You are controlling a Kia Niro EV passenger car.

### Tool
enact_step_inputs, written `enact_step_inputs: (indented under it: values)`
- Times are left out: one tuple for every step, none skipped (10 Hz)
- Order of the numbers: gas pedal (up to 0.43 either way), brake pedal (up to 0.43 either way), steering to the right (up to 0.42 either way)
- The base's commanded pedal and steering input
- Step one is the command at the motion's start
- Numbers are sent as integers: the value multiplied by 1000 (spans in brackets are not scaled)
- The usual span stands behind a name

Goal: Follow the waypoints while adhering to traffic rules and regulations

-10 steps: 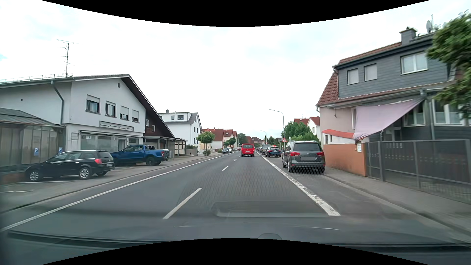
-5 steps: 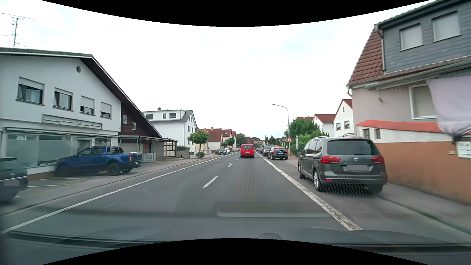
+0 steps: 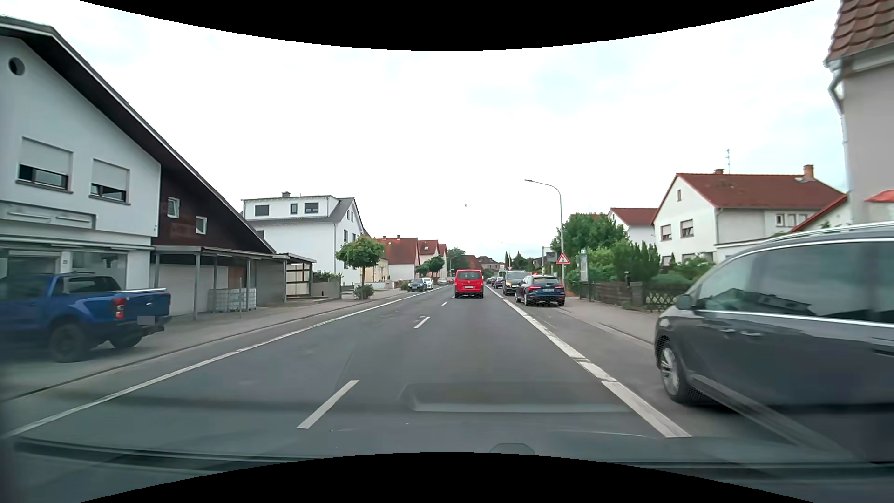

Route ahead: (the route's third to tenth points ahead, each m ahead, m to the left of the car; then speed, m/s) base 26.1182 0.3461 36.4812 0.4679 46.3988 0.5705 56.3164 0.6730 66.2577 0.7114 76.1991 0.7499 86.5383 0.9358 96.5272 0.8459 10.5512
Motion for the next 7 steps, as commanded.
enact_step_inputs:
  values:
    - [0, 0, -4]
    - [0, 0, -4]
    - [0, 0, -4]
    - [0, 37, -4]
    - [0, 55, -4]
    - [0, 73, -4]
    - [0, 91, -4]
